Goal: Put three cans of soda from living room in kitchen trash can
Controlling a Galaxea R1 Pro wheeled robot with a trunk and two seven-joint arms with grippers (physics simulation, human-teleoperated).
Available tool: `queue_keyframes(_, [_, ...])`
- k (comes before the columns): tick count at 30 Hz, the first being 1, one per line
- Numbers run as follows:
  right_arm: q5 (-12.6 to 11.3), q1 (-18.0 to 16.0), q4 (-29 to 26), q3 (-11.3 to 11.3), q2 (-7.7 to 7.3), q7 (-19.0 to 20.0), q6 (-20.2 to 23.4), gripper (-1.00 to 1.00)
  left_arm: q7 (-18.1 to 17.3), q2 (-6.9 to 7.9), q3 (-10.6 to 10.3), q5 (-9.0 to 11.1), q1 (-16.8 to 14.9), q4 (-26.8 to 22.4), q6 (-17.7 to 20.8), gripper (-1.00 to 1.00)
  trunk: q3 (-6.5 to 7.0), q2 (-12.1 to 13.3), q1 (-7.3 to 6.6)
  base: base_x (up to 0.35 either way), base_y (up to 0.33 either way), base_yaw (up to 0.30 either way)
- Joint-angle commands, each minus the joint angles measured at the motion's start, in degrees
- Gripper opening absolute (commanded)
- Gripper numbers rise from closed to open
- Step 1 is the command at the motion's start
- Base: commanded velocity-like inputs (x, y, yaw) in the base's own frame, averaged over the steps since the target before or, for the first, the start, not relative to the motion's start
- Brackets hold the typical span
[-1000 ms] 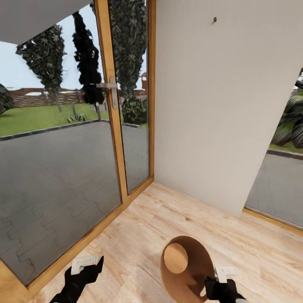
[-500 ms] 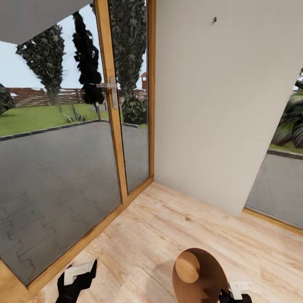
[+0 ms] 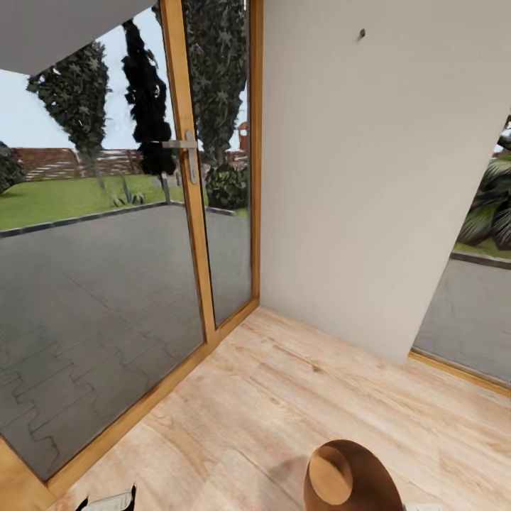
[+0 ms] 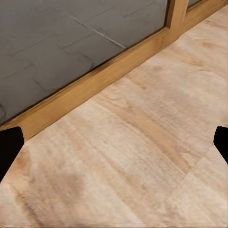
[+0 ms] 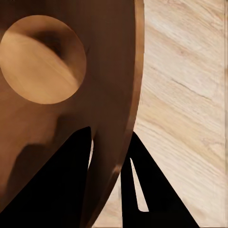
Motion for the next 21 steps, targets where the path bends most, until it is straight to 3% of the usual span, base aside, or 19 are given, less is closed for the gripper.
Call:
queue_keyframes(1, [-0.2,0.0,0.1,-0.6,-0.02,0.8,-0.7,-1.00,0.0,0.01,0.0,0.0,0.0,0.6,-0.2,1.00,0.01,0.0,0.00,-0.095,0.000,0.000])
queue_keyframes(7, [-0.2,0.0,1.4,-1.7,-0.06,1.7,-1.7,-1.00,-0.2,-0.04,-0.1,0.0,0.0,3.4,-0.4,1.00,0.01,0.0,0.00,-0.213,0.000,0.000])
queue_keyframes(21, [-0.3,0.0,2.0,-1.9,0.01,1.9,-2.0,-1.00,-0.2,-0.06,-0.1,0.0,0.0,4.4,-0.5,1.00,0.01,0.0,0.00,-0.315,0.000,0.000])
